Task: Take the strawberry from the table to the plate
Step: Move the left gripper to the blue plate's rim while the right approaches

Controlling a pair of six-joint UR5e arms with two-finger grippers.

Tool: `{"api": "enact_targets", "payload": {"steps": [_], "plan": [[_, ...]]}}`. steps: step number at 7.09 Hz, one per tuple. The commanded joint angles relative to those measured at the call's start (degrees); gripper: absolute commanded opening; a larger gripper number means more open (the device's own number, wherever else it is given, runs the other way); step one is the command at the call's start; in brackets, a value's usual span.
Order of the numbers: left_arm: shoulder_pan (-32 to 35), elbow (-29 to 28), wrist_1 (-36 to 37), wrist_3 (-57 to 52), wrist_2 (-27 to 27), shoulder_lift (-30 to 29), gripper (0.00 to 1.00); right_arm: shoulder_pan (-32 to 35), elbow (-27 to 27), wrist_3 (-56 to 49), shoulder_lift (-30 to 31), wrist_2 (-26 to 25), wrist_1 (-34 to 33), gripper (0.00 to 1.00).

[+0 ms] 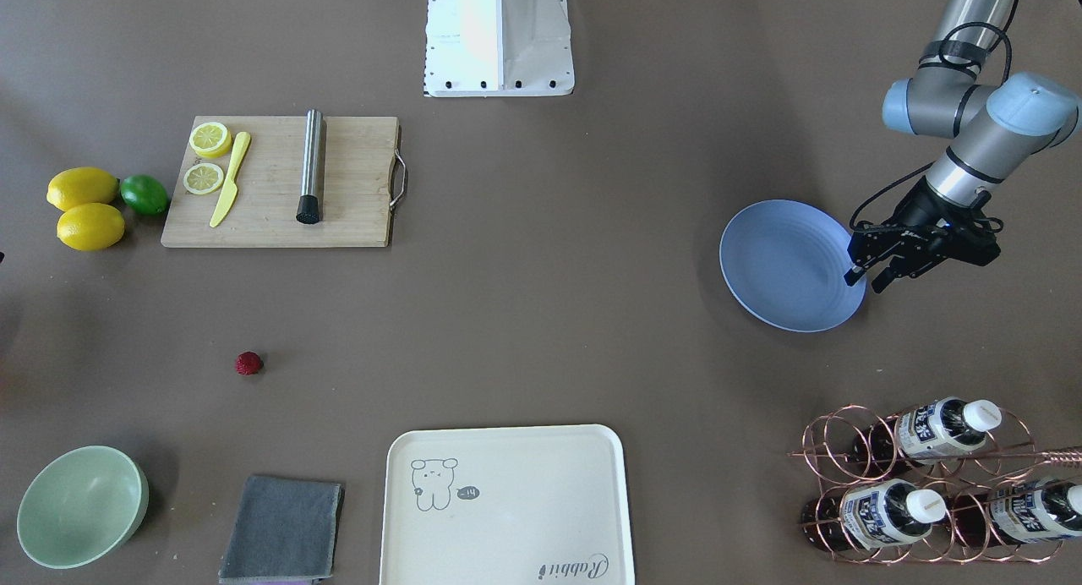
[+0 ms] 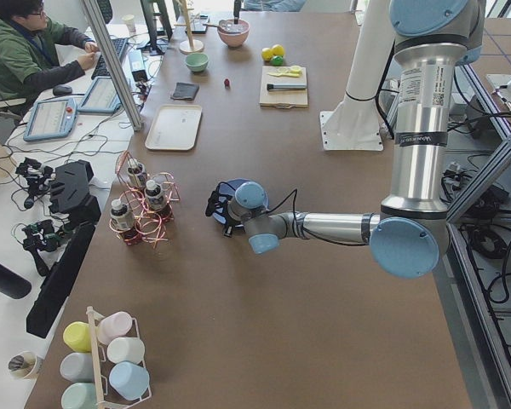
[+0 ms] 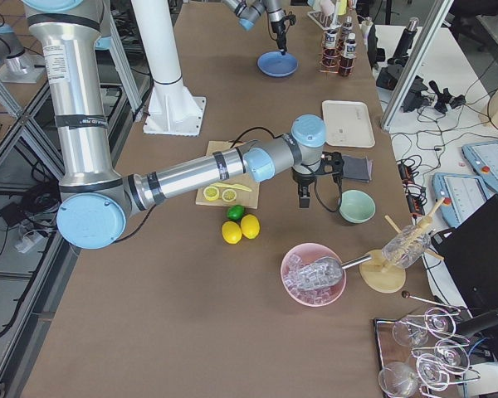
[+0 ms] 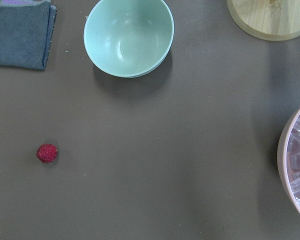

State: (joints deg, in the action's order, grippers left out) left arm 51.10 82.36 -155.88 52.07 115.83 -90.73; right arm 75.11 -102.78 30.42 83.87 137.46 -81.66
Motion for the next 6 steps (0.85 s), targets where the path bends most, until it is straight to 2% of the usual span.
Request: {"api": "enact_targets", "payload": {"steps": [1, 2, 3, 6], "plan": [[-0.91, 0.00, -0.39, 0.05, -0.17, 0.11, 0.12, -0.06, -0.05, 0.60, -0.03, 0.00, 0.01, 1.00], [-0.91, 0.43, -0.39, 0.05, 0.36, 0.20, 0.00, -0.06, -0.13, 0.60, -0.03, 0.00, 0.01, 1.00], [-0.91, 0.52, -0.04, 0.05, 2.97, -0.15, 0.00, -0.06, -0.22, 0.69, -0.03, 0.00, 0.01, 1.00], [7.57, 0.61, 3.01, 1.01, 20.77, -3.56, 0.00, -0.06, 0.30, 0.86, -2.21, 0.26, -0.25, 1.00]]}}
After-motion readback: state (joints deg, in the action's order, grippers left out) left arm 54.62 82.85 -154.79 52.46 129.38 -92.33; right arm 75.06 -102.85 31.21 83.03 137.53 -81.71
